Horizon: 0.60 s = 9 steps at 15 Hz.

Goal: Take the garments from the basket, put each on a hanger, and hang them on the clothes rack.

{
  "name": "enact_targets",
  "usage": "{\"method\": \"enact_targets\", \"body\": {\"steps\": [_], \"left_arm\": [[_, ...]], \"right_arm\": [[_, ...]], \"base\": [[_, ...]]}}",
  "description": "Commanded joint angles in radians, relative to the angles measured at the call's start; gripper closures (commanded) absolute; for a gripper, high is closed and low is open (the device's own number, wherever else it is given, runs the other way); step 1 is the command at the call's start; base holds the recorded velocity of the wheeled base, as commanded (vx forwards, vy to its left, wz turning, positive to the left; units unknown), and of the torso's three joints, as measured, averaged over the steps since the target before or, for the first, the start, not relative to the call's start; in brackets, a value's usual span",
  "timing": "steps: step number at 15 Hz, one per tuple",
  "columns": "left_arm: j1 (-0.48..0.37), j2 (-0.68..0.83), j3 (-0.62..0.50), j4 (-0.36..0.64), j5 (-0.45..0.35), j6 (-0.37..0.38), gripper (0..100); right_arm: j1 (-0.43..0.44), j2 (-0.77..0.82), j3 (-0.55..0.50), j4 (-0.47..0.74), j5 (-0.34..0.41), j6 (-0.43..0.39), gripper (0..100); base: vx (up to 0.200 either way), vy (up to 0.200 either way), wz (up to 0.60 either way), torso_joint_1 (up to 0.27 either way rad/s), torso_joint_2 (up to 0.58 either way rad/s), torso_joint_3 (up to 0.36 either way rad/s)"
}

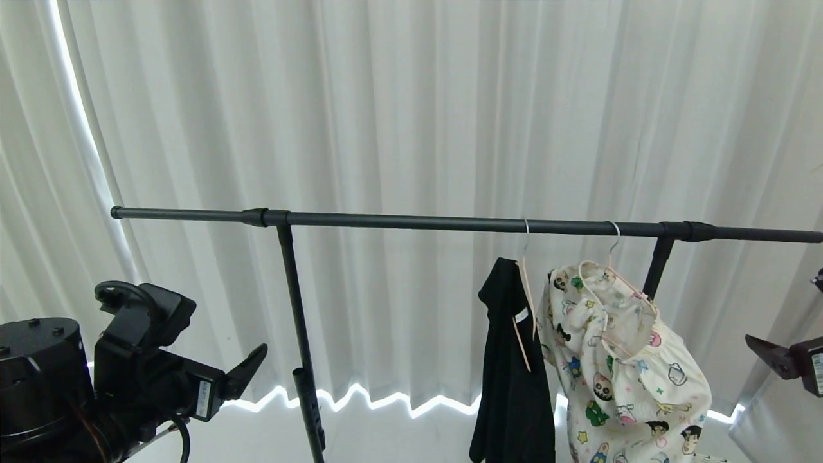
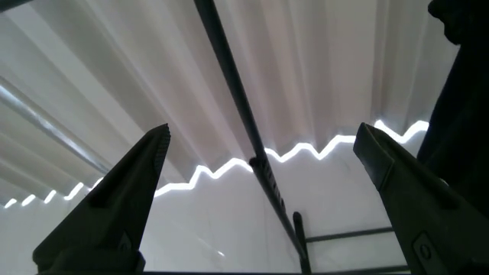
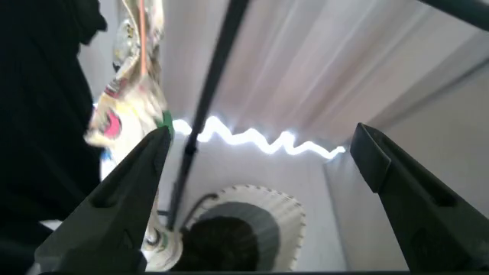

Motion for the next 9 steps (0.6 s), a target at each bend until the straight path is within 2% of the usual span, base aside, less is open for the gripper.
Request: {"method": "enact_targets", "body": {"steps": [1,5,8,9], "left_arm": [[0.001,-0.013,0.014,0.0,0.0,0.0,0],[0.002,-0.03,0.021,0.0,0.0,0.0,0],[0.004,-0.05,0.074,0.0,0.0,0.0,0],[0.004,-0.062,0.105,0.0,0.0,0.0,0]], "right_arm": [[-0.043,0.006,0.004,-0.005,-0.001,-0.022,0],[-0.045,0.0,0.005,-0.005,-0.005,-0.033,0],[-0.06,-0.01,0.007,-0.005,-0.025,-0.042,0],[-0.071,-0.023,0.016,-0.005,-0.025,-0.044,0]], "base": [[-0.2,0.0,0.0,0.007,0.0,0.002],[-0.2,0.0,0.0,0.004,0.0,0.005],[-0.2,0.0,0.0,0.002,0.0,0.004],[0.0,0.0,0.0,0.0,0.0,0.0]]}}
